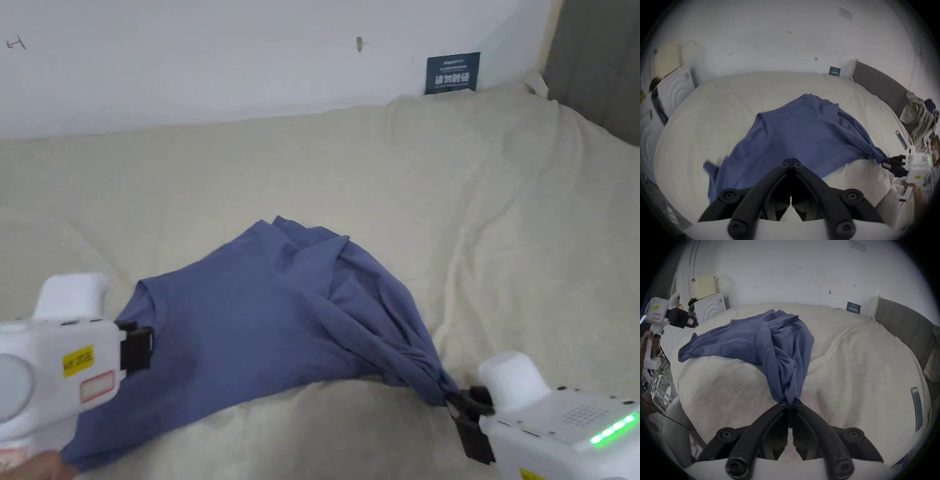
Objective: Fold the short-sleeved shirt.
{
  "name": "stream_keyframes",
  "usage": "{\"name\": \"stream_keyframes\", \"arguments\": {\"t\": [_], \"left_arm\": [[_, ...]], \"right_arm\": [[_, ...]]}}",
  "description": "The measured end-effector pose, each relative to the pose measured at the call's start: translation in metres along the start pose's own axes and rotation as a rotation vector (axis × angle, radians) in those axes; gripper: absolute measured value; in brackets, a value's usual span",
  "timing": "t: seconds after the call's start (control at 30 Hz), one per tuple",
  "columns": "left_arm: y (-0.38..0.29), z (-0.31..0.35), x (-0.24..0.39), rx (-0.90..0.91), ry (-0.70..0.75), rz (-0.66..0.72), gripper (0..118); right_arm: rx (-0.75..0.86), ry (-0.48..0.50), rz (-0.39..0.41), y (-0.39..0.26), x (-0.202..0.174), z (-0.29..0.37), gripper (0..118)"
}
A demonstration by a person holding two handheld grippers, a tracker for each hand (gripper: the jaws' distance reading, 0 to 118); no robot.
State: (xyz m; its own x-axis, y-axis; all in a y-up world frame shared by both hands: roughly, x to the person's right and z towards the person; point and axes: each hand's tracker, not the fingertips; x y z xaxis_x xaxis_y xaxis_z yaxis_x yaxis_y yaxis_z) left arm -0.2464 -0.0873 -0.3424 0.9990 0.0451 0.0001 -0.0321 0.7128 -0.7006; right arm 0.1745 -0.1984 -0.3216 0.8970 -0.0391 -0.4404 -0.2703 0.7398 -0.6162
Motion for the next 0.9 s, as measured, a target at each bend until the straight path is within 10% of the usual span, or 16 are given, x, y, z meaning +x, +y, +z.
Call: {"name": "stream_keyframes", "arguments": {"t": [0.07, 0.13, 0.17, 0.67, 0.8, 0.9], "left_arm": [[0.026, -0.025, 0.002, 0.024, 0.000, -0.067, 36], [0.061, -0.059, 0.003, -0.055, -0.040, -0.097, 113], [0.075, -0.077, 0.003, -0.095, -0.082, -0.103, 118], [0.155, -0.280, -0.001, -0.305, -0.001, -0.281, 117], [0.150, -0.290, -0.008, -0.310, -0.059, -0.181, 105], [0.147, -0.276, -0.008, -0.279, -0.076, -0.204, 70]], "right_arm": [[0.008, 0.014, -0.017, 0.000, 0.002, 0.001, 2], [0.012, 0.008, -0.024, 0.006, 0.002, 0.002, 2], [0.012, 0.015, -0.026, 0.006, 0.003, 0.002, 2], [-0.020, 0.043, -0.181, 0.020, 0.022, -0.005, 2], [-0.030, 0.066, -0.222, 0.021, 0.025, -0.008, 2], [-0.033, 0.070, -0.238, 0.021, 0.025, -0.009, 2]]}}
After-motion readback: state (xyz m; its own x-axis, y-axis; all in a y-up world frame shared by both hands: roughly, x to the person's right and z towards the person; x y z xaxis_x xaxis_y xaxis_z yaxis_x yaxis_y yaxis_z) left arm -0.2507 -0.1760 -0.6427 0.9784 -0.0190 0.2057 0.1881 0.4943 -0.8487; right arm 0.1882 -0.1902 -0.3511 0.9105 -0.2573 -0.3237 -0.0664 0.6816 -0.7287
